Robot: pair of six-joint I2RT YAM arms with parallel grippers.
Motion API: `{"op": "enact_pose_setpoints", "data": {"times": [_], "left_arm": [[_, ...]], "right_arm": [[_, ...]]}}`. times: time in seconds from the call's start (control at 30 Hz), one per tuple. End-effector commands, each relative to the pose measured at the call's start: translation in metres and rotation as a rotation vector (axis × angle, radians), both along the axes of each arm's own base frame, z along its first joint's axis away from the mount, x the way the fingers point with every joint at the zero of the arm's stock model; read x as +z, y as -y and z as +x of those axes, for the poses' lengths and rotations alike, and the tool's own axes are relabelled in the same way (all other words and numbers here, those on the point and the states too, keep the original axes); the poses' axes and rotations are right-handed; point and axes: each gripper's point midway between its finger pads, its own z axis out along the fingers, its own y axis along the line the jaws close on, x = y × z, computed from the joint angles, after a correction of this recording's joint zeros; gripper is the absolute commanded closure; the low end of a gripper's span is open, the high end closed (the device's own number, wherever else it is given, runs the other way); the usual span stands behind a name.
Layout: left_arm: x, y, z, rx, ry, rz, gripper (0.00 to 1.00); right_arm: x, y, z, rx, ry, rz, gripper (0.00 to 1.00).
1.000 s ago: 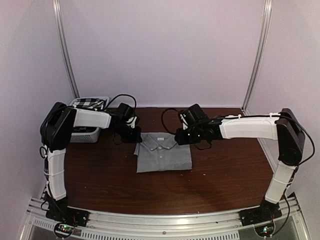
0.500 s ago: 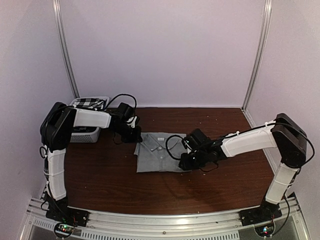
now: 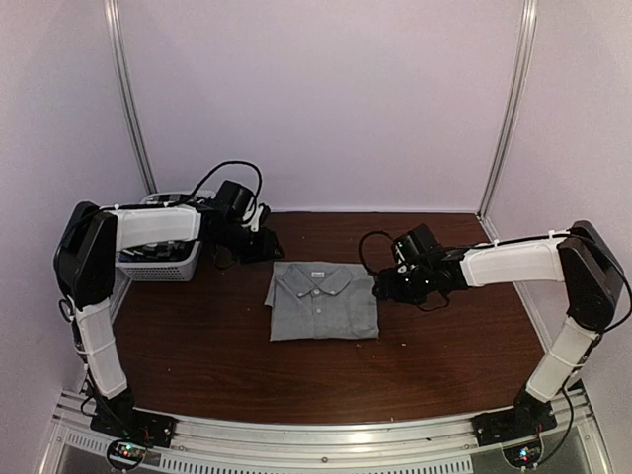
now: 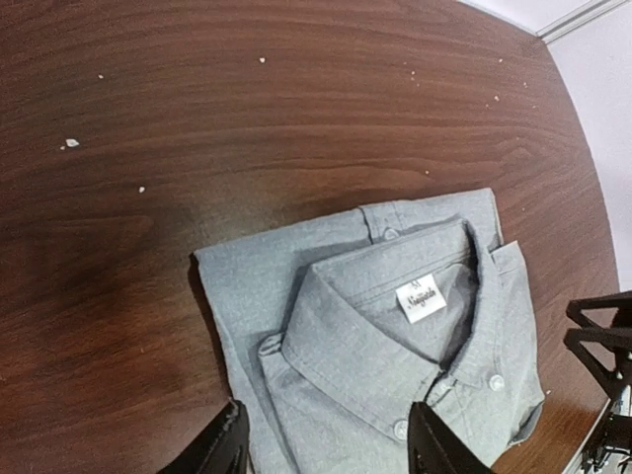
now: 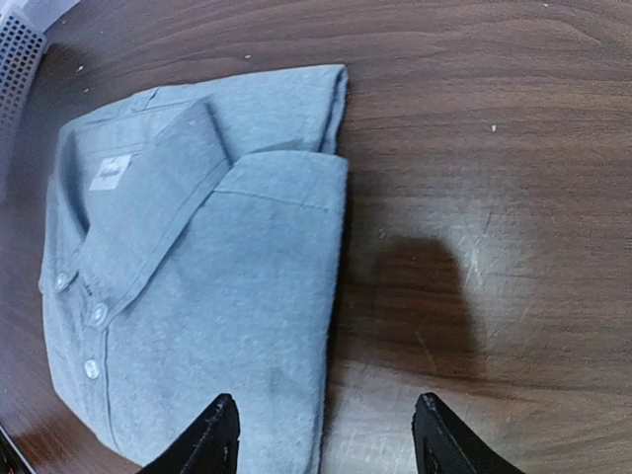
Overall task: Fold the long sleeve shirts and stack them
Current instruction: Smooth out the square-folded shirt at the center of the board, then move the square-folded shirt to the corner of the board.
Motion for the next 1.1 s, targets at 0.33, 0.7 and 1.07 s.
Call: {"op": "enact_pose_setpoints", "data": {"times": [0.33, 0.7, 1.07], "left_arm": [[0.030, -0.022, -0.052, -0.078, 0.032, -0.067, 0.44], [0.044, -0.022, -0.070, -0.135, 0.053, -0.101, 0.43], [0.039, -0.017, -0.081, -0.150, 0.024, -0.167, 0.44]], "right_arm": [[-0.033, -0.014, 0.034, -0.007, -0.043, -0.051, 0.44], [-0.061, -0.032, 0.024, 0.009, -0.111, -0.112, 0.52], [-0.053, -0.003, 0.014, -0.021, -0.117, -0.272, 1.00]]}}
